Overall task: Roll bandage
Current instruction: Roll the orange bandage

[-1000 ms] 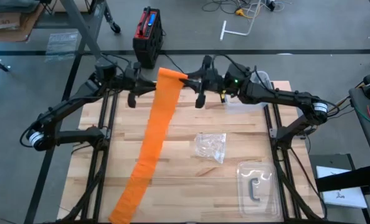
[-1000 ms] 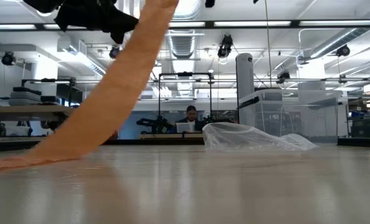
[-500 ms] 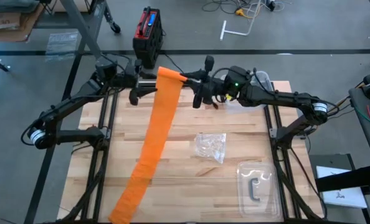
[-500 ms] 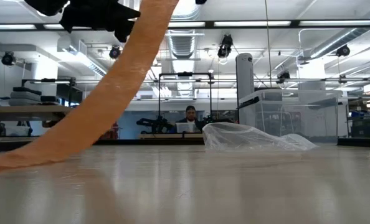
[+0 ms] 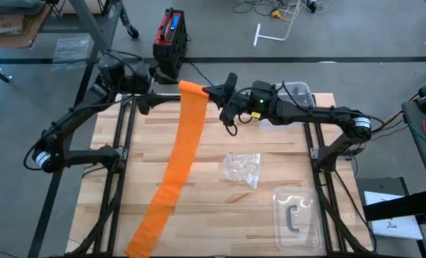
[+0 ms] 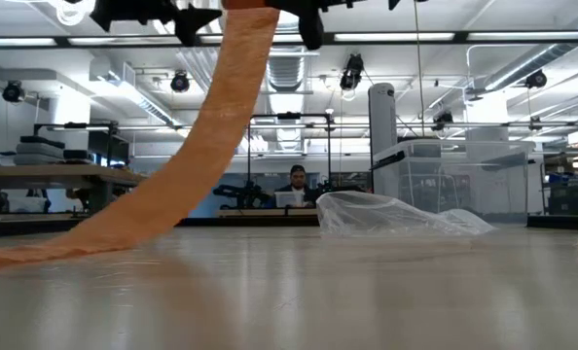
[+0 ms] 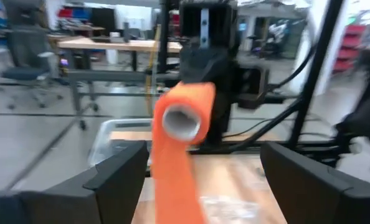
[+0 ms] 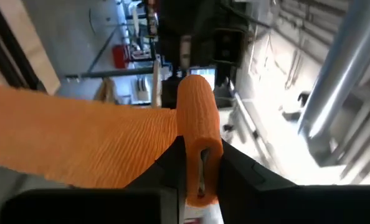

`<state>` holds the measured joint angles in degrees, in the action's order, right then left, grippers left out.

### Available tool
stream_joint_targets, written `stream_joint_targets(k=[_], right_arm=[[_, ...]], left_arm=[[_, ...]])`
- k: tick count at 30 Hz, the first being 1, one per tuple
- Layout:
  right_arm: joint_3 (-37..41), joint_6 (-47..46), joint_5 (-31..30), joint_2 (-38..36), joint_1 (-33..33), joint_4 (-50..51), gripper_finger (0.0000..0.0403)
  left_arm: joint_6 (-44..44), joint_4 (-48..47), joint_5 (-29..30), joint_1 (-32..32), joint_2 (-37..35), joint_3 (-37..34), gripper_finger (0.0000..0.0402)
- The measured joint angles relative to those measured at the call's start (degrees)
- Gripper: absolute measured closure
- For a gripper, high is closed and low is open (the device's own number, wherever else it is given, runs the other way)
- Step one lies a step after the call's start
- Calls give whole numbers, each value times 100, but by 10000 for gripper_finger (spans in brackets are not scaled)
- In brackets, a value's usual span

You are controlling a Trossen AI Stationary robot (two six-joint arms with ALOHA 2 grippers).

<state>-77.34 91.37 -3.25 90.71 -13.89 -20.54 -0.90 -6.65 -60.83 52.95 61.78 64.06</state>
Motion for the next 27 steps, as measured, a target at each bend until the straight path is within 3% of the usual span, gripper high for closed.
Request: stream_joint_targets(k=[7, 18, 27], right_arm=[[0, 1443, -42, 29, 84, -129, 349], [0, 1716, -141, 29, 127, -45, 352], [0, 2288, -419, 31, 83, 233, 340]], left_arm=[[-734, -319, -305, 494, 94, 349, 71], [-1030, -291, -598, 390, 915, 730, 63], [-1186, -289, -870, 360, 1163, 939, 58]])
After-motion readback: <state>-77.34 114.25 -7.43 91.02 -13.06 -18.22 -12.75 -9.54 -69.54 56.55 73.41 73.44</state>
